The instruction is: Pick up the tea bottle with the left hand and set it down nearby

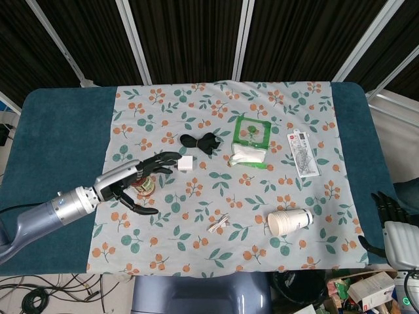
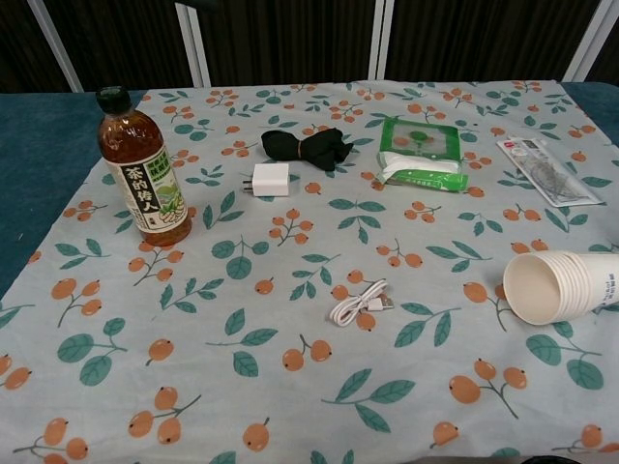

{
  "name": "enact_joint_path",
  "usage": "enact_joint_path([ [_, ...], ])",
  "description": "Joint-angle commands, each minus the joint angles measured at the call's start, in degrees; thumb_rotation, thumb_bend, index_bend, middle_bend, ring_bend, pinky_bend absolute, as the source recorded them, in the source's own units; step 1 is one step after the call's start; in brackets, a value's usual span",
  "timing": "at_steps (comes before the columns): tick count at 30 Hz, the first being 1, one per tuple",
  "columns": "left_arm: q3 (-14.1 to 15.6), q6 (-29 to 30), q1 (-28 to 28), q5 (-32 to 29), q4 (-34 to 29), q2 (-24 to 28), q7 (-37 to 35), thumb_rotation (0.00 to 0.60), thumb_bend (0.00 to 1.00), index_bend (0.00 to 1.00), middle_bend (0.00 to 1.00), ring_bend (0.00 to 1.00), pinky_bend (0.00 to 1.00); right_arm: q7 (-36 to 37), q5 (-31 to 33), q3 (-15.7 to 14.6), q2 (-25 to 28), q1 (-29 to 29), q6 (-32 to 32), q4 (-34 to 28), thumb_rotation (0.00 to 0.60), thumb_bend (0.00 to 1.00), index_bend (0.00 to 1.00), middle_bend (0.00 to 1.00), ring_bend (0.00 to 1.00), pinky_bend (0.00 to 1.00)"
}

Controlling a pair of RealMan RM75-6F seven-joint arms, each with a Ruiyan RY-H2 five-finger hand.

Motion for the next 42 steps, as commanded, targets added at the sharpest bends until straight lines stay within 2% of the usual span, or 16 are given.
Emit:
enact_joint_path([
  [1, -3.28, 2.24, 4.66, -9.85, 1.75, -1.19, 15.63, 0.600, 0.16, 0.00, 0.00, 0.00, 0.11, 0.02, 0.03, 0.00, 0.00, 0.02, -0.05, 0.00, 0.600, 0.13, 0.00, 0.04, 0.06, 0.15],
  [5, -3.94, 5.86, 8.56, -13.36, 1.64, -1.75, 21.84, 0.600, 0.15, 0.00, 0.00, 0.00, 0.10, -0.03, 0.21, -0.08, 0.05, 0.08, -0.40, -0.17, 0.600, 0.13, 0.00, 0.04, 0.06, 0.15],
  [9, -3.68, 9.91, 12.39, -13.11, 2.04, -1.57, 19.54, 0.600, 0.14, 0.00, 0.00, 0.00, 0.08, -0.03, 0.33, -0.12, 0.12, 0.03, -0.47, -0.49, 0.600, 0.13, 0.00, 0.04, 0.06, 0.15],
  [12, -2.81, 12.58, 14.93, -11.52, 4.40, -2.06, 21.06, 0.600, 0.13, 0.00, 0.00, 0.00, 0.07, -0.15, 0.20, -0.21, 0.14, 0.04, -0.49, -0.64, 0.600, 0.13, 0.00, 0.04, 0.06, 0.15],
  [16, -1.84, 18.11, 20.07, -11.29, 9.16, -6.47, 27.17, 0.600, 0.13, 0.00, 0.00, 0.00, 0.07, -0.04, -0.67, -0.50, 0.22, 0.05, -0.31, -0.72, 0.600, 0.13, 0.00, 0.04, 0.06, 0.15],
  [19, -1.06, 19.83, 22.63, -11.29, 12.45, -9.89, 26.24, 0.600, 0.13, 0.00, 0.00, 0.00, 0.07, 0.03, -0.85, -0.62, 0.19, 0.00, -0.26, -0.68, 0.600, 0.13, 0.00, 0.04, 0.06, 0.15],
  [28, 1.08, 18.24, 26.23, -11.01, 25.70, -20.15, 19.15, 0.600, 0.12, 0.00, 0.00, 0.00, 0.07, 0.65, -0.62, -0.55, 0.36, -0.03, -0.37, -0.63, 0.600, 0.13, 0.00, 0.04, 0.06, 0.15],
  [35, 0.51, 14.41, 26.22, -12.15, 36.26, -28.53, 16.40, 0.600, 0.12, 0.00, 0.00, 0.00, 0.07, 0.96, -0.71, -0.49, 0.38, -0.07, -0.18, -0.55, 0.600, 0.13, 0.00, 0.04, 0.06, 0.15],
  [42, 0.31, 11.00, 24.77, -11.33, 42.98, -33.49, 5.00, 0.600, 0.12, 0.00, 0.00, 0.00, 0.07, 1.39, -0.90, -0.53, 0.38, 0.00, -0.30, -0.31, 0.600, 0.13, 0.00, 0.04, 0.06, 0.15],
])
